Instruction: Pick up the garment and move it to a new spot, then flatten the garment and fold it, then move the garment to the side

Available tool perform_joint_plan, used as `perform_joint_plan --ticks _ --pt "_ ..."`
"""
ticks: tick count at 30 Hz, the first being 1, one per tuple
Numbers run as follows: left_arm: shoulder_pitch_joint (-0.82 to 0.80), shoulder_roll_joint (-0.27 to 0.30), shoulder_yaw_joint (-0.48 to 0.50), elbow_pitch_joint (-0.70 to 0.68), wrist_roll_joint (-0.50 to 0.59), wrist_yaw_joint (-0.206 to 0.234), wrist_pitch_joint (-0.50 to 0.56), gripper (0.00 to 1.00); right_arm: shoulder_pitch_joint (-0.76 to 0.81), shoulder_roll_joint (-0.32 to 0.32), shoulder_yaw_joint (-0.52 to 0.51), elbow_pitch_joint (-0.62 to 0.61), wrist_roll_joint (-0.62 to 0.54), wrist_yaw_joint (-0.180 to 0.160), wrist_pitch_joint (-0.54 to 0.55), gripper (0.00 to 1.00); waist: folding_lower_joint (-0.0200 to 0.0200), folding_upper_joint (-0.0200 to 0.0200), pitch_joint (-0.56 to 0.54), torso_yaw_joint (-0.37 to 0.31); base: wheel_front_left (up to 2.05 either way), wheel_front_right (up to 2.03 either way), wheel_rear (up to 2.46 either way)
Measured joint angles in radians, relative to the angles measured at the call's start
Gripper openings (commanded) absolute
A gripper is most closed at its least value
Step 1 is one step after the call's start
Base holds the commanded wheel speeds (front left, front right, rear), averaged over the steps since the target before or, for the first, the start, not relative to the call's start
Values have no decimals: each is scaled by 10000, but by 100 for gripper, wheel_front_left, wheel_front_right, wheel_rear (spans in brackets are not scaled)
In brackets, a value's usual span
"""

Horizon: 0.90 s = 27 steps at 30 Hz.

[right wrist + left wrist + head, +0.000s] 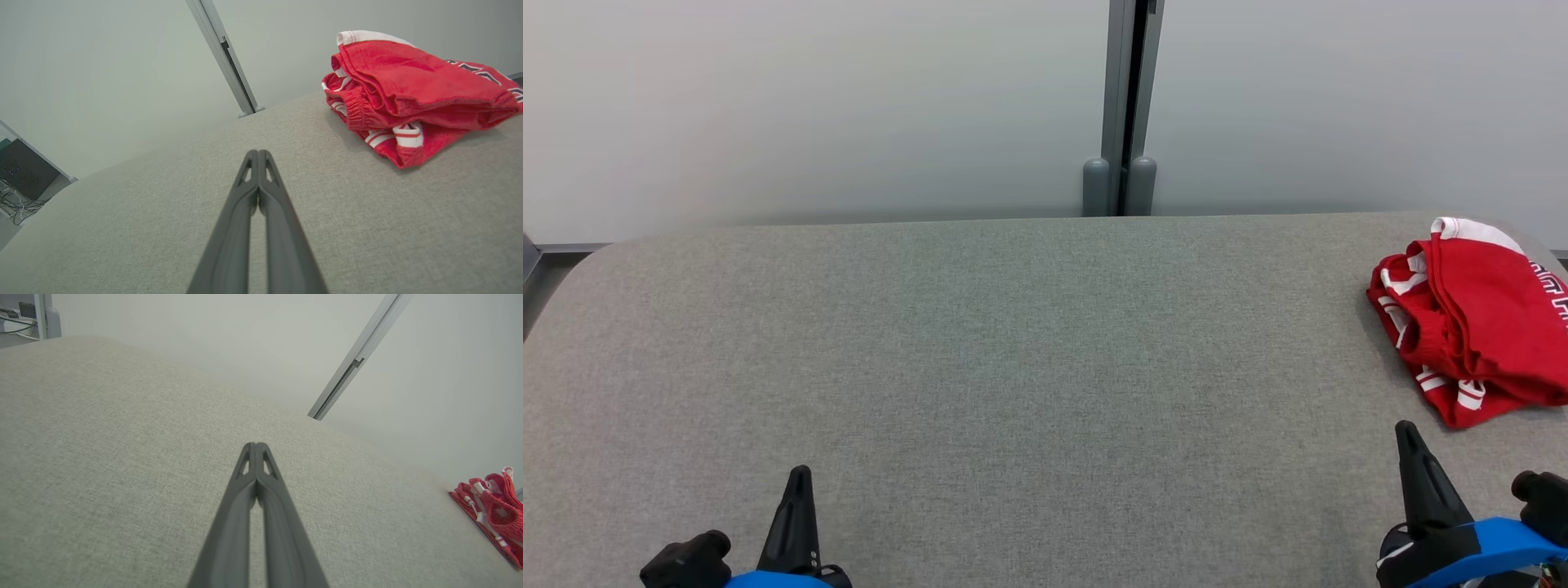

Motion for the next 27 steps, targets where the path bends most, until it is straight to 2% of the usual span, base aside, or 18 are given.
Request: perform_joint_plan --ticks 27 --pt "-543 -140 625 -128 -3856 -107 1003 0 -444 -6 96 351 4149 -2 439 0 0 0 2 -51 0 0 0"
